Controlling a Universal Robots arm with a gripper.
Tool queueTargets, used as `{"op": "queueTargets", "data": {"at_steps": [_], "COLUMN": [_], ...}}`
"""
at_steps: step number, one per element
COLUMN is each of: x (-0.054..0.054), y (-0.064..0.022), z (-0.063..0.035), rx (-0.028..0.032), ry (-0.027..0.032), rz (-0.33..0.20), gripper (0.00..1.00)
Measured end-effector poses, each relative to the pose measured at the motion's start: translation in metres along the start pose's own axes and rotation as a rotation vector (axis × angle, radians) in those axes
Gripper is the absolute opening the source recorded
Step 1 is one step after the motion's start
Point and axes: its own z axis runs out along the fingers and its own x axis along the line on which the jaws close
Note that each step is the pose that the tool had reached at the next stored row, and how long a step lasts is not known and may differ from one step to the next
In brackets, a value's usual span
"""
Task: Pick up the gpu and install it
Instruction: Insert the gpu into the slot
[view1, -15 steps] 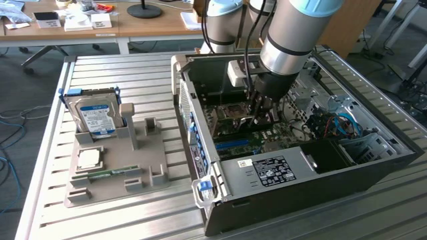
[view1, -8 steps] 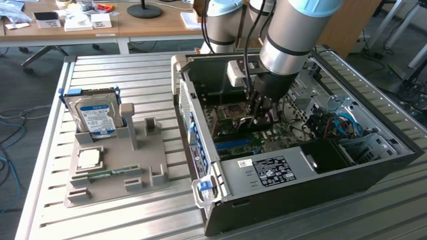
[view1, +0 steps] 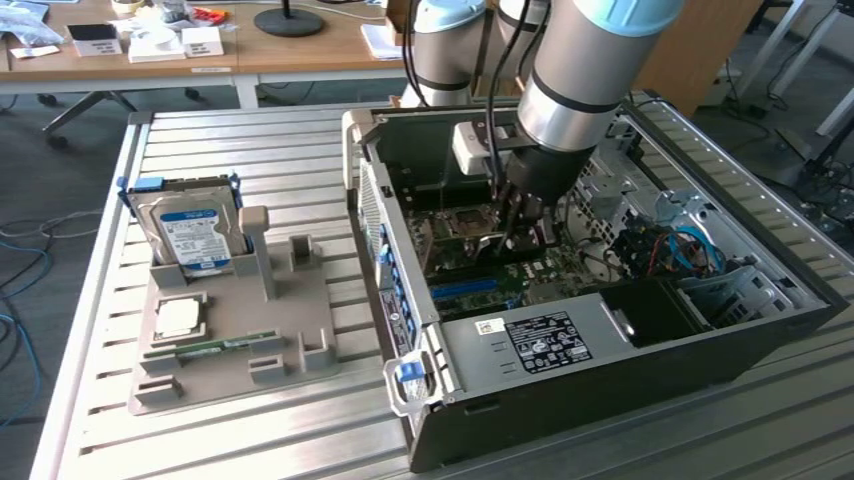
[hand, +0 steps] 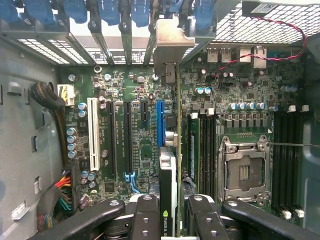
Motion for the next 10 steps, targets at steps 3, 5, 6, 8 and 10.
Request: {"op": "queueTargets", "data": {"at_steps": [3,5,6,8,10], "x": [0.0,-0.0001,-0.0001,-0.0001,0.0], "y": [0.0,0.001,0.0014,0.0013,0.0014], "z": [0.0001,0.0002,0.0002,0.0002,0.0014], "rx": [0.0,0.0002,0.0002,0.0001,0.0002], "ry": [-0.0001,-0.0002,-0.0002,-0.0002,-0.0005], "rz": [0.0,0.0,0.0,0.0,0.0], "gripper": [0.27,0.27,0.27,0.27,0.27]}}
